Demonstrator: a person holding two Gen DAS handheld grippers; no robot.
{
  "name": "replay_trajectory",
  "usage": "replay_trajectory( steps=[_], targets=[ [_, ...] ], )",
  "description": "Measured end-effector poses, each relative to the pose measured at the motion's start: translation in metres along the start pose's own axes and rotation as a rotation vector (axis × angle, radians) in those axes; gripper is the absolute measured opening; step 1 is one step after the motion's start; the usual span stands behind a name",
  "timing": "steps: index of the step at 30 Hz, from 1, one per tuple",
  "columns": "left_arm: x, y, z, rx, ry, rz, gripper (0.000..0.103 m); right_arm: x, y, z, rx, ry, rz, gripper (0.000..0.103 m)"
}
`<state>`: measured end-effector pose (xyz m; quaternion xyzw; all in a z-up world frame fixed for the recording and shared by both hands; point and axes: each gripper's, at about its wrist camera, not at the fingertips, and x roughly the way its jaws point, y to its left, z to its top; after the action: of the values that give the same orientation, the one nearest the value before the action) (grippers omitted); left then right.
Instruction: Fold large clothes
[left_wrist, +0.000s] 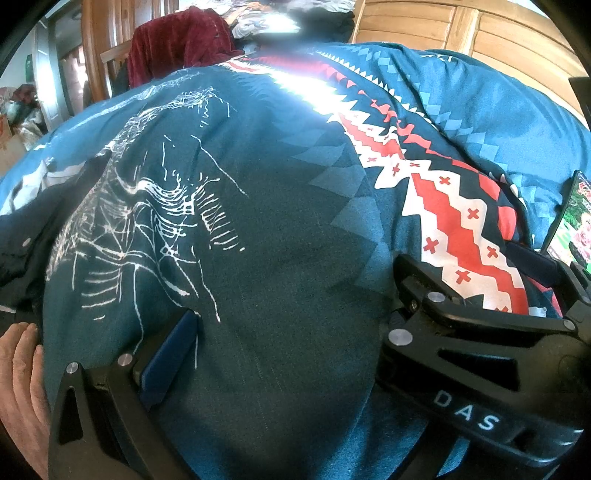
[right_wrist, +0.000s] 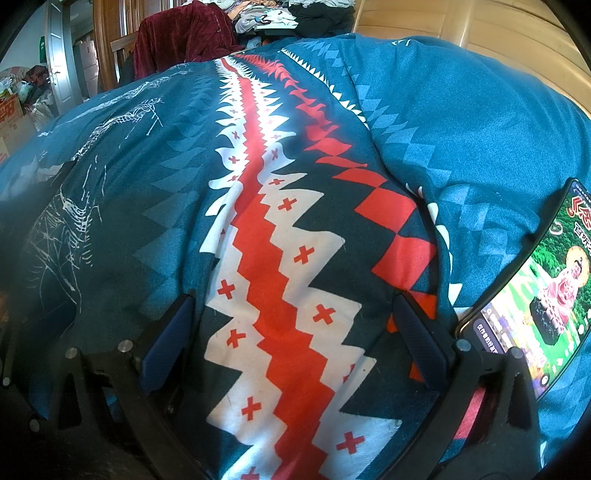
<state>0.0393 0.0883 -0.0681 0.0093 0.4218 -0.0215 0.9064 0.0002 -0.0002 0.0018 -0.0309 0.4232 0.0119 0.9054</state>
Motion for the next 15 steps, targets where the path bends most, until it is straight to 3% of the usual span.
replay_trajectory(
  steps=[15],
  targets=[
    [0.0006,0.0001,0.0002,0.002,-0.001,0.003,0.103,-0.0005,0.0001,0.0004,0.001,0.001,0.002,0.103]
  ],
)
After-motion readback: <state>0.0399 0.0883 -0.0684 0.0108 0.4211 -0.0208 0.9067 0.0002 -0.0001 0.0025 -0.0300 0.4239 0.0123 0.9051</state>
